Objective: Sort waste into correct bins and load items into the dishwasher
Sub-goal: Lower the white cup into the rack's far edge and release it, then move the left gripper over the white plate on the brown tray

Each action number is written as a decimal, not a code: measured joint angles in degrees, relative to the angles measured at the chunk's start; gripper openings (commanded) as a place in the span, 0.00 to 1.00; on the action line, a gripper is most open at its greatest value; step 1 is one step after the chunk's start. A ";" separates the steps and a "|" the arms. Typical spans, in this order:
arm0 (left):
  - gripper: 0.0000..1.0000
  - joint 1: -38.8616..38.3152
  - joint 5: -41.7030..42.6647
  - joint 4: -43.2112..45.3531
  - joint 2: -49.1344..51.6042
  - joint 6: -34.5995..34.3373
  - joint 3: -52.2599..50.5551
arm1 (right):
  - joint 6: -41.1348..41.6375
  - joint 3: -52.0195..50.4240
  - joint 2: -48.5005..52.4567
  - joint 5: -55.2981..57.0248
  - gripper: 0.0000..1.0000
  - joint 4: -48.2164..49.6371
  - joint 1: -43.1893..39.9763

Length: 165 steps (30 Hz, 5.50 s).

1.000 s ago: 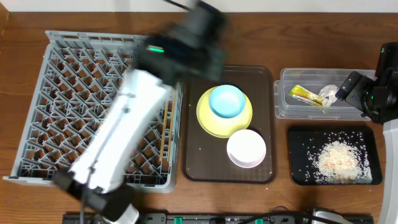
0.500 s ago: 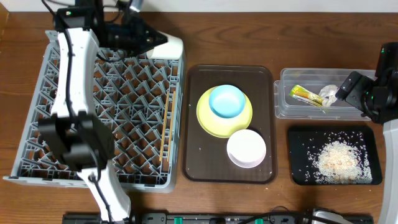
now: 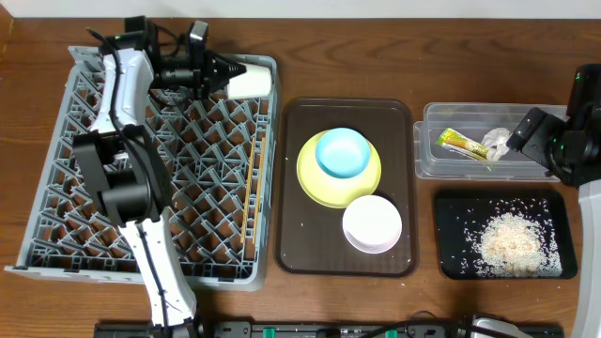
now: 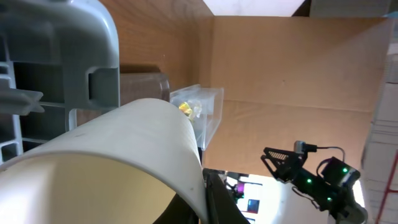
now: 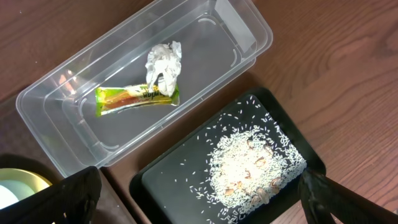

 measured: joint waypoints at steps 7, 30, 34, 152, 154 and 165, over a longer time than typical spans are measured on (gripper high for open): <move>0.08 0.00 -3.48 -1.90 0.09 0.11 -1.05 | 0.00 0.00 0.00 0.00 0.99 -0.02 0.00; 0.08 3.32 -14.75 -9.84 -2.67 2.58 -0.68 | 0.00 0.00 0.00 0.00 0.99 -0.02 0.00; 0.07 3.56 -11.52 -9.99 -2.34 4.55 -0.94 | 0.00 0.00 0.00 0.00 0.99 -0.02 0.00; 0.21 -3.45 -42.77 -9.73 -38.14 -3.43 -12.11 | 0.00 0.00 0.00 0.00 0.99 0.00 0.00; 0.21 -7.28 -43.28 -9.99 -37.59 -3.65 -12.39 | 0.00 0.00 0.00 0.00 0.99 0.00 0.00; 0.48 -34.29 -51.98 -1.88 -36.76 -8.00 -22.69 | 0.00 0.00 0.00 0.00 0.99 -0.02 -0.02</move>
